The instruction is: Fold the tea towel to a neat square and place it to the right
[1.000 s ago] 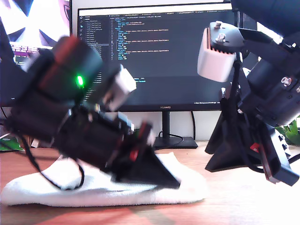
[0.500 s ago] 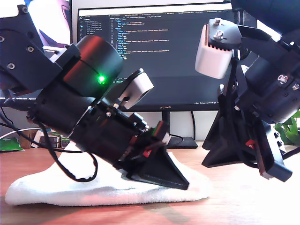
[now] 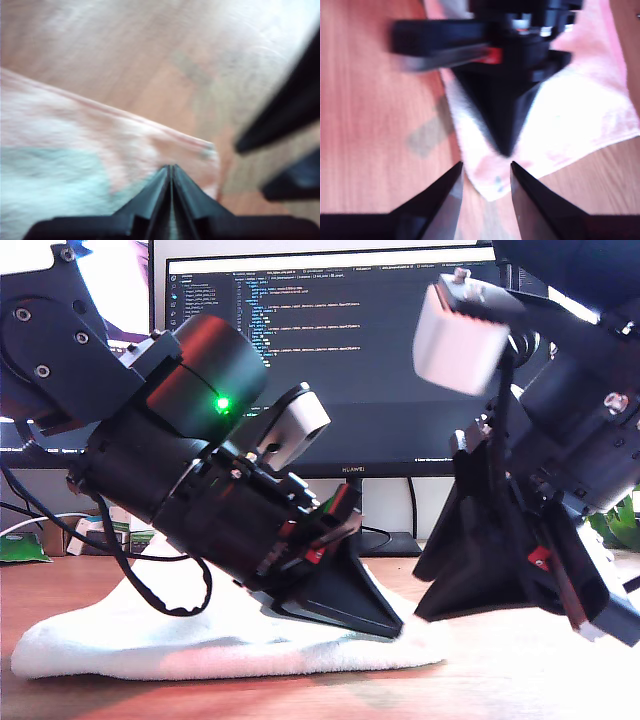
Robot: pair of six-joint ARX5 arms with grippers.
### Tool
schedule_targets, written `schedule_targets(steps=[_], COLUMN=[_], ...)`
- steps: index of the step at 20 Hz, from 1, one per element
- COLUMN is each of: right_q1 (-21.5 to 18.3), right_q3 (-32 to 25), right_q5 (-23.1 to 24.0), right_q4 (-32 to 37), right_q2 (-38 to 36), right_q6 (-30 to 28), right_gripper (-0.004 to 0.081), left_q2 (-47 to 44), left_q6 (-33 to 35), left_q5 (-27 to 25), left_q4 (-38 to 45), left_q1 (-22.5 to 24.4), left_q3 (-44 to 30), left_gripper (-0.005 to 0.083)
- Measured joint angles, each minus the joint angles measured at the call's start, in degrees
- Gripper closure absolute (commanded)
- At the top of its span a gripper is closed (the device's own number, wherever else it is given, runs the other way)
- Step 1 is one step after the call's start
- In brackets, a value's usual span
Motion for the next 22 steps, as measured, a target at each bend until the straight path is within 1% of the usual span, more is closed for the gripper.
schedule_targets(steps=[3,5,8,10,12,18,21,22], right_q1=[0.11,0.11,0.11,0.11,0.11,1.27,1.25,1.25], right_q3=[0.0,0.0,0.0,0.0,0.0,0.0,0.0,0.02], right_q5=[-2.29,-3.89,-4.15,-4.2,-5.42,-5.49,-4.83,-4.42], right_q4=[0.02,0.02,0.57,2.71,4.13,7.08,7.58,7.98], right_q2=[0.0,0.0,0.02,0.2,1.53,7.54,9.77,10.45], right_q6=[0.02,0.02,0.0,0.0,0.0,-0.24,-3.08,-3.19], right_gripper=[0.0506,0.0506,0.0506,0.0506,0.0506,0.0505,0.0506,0.0506], left_q2=[-1.53,-1.92,-1.95,-2.45,-2.49,-3.23,-3.26,-3.26], left_q6=[0.02,0.24,0.26,0.28,0.26,-0.63,-1.07,-1.29], left_q5=[-2.21,-2.62,-2.6,-3.26,-3.74,-3.87,-3.32,-2.51], left_q4=[-2.14,-3.63,-6.51,-8.0,-8.07,-10.29,-11.47,-11.96], left_q1=[0.81,1.18,1.4,1.4,1.4,2.01,2.05,2.05], left_q3=[0.0,0.0,0.02,0.24,0.26,0.35,0.74,0.9], left_gripper=[0.0797,0.0797,0.0797,0.0797,0.0797,0.0797,0.0797,0.0797])
